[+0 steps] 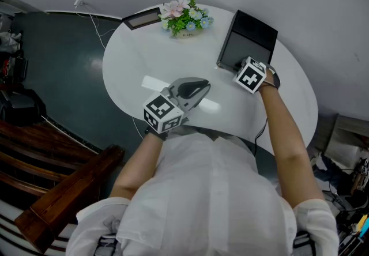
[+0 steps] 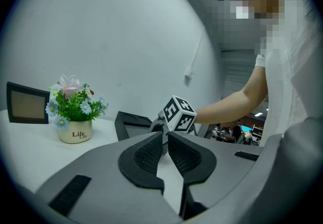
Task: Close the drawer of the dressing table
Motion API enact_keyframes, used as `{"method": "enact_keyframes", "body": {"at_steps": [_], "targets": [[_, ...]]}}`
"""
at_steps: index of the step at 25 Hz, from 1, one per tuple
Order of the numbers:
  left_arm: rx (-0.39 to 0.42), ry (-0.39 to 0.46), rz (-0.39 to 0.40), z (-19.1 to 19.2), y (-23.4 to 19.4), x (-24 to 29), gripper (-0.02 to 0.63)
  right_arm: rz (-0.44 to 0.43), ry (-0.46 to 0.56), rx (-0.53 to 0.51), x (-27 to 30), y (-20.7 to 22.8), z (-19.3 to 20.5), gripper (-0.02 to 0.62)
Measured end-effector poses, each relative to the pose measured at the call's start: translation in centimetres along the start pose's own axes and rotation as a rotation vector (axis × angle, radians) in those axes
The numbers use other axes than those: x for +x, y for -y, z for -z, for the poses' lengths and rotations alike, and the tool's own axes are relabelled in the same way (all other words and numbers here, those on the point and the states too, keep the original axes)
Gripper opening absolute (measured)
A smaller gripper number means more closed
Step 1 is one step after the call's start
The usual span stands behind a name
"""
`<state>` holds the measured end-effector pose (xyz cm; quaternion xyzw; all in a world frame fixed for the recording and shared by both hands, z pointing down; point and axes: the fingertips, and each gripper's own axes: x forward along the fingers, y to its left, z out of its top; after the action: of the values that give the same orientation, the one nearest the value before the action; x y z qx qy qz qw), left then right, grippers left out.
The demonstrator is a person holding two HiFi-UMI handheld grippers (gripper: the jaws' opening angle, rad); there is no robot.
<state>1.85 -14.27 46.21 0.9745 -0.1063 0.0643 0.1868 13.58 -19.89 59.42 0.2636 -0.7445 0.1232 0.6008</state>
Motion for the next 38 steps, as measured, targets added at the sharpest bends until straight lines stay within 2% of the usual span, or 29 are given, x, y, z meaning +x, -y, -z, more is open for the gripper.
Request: {"method": "enact_keyframes", "body": {"at_steps": [15,21,24,29,33,38], "targets": [[0.011,-0.001,-0.001,-0.3,0.0,-0.5,0.044,0.051,0.001,-0.012,0.1,-0.2,0.4,0.081],[0.021,-0.001,0.000,-0.6,0.0,-0.8,0.044,0.078,0.001,0.014,-0.6,-0.1,0.9,0.081],[0.026,0.001,0.000,-0.8,-0.1,-0.8,0.044,0.102,0.042,0.081,-1.7,0.0,1.6,0.081],[0.034,0.007,0.000,-1.4,-0.2,-1.0,0.044,0.186,0.275,0.381,-5.3,0.4,2.2,0.064],[0.046,0.023,-0.020,-2.5,-0.9,-1.5,0.044,0.266,0.554,0.646,-9.4,1.1,3.3,0.044],[0.078,0.059,-0.057,-4.9,-2.0,-2.5,0.044,0.356,0.859,0.799,-15.4,0.8,4.5,0.025]]}}
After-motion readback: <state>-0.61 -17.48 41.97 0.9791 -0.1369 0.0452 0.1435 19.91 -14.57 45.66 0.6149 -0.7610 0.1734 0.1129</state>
